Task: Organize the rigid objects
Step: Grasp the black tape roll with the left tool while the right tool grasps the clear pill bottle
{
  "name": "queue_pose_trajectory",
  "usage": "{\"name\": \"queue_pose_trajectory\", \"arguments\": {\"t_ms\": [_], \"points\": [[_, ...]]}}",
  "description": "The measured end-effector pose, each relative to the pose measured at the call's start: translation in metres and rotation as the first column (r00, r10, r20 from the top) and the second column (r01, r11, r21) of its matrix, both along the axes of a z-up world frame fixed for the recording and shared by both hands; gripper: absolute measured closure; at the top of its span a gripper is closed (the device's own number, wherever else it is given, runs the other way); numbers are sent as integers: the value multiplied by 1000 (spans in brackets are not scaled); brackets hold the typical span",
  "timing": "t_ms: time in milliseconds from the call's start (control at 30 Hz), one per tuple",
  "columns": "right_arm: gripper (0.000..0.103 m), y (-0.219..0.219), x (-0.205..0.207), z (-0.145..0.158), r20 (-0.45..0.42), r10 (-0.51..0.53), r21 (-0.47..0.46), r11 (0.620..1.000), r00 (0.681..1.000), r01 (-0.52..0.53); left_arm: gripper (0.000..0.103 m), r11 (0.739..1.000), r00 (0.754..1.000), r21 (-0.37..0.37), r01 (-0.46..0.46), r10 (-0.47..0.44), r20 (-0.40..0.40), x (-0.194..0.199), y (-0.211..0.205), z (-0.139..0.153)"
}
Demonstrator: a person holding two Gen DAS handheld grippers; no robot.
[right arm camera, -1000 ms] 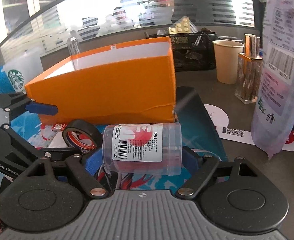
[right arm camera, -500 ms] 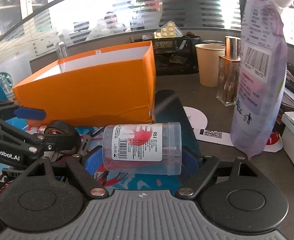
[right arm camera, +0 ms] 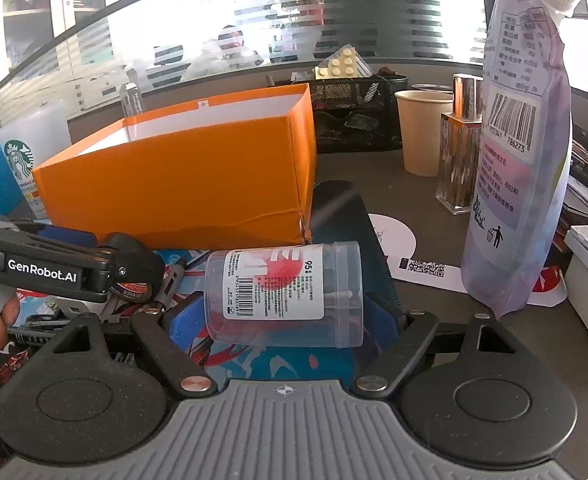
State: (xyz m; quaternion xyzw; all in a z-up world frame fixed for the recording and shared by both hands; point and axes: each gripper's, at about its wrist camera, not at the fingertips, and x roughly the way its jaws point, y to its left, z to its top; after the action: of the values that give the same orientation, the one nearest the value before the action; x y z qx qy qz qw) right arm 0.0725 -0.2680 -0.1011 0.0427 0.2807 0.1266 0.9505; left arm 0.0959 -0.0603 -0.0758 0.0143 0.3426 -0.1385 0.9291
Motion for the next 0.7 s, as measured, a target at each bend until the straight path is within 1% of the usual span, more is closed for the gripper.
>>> {"name": "queue_pose_trajectory", "arguments": {"t_ms": [33, 67, 100, 167, 267, 400, 700], "points": [[21, 0, 0, 0, 0, 0, 0, 1000, 1000, 0, 36, 1000, 1000, 5, 6, -6, 3, -2, -1, 0], [21, 0, 0, 0, 0, 0, -1, 1000, 1000, 0, 49, 1000, 1000, 8, 10, -10, 5, -4, -2, -1], [21, 0, 0, 0, 0, 0, 0, 1000, 1000, 0, 53, 1000, 1000, 10, 14, -14, -1, -5, -3, -1], [21, 0, 0, 0, 0, 0, -1, 1000, 1000, 0, 53, 1000, 1000, 14, 10, -9, -2, -6, -2, -2], [21, 1, -1, 0, -1, 0, -2, 1000, 1000, 0, 53, 1000, 1000, -1, 7, -7, -11, -7, 1, -3], [21, 3, -1, -1, -1, -2, -22, 1000, 1000, 2, 53, 1000, 1000, 3, 19, -19, -1, -9, 1, -3], [22, 3, -3, 0, 5, -5, 10, 1000, 1000, 5, 54, 999, 999, -21, 34, -34, -3, -12, 9, -2]]}}
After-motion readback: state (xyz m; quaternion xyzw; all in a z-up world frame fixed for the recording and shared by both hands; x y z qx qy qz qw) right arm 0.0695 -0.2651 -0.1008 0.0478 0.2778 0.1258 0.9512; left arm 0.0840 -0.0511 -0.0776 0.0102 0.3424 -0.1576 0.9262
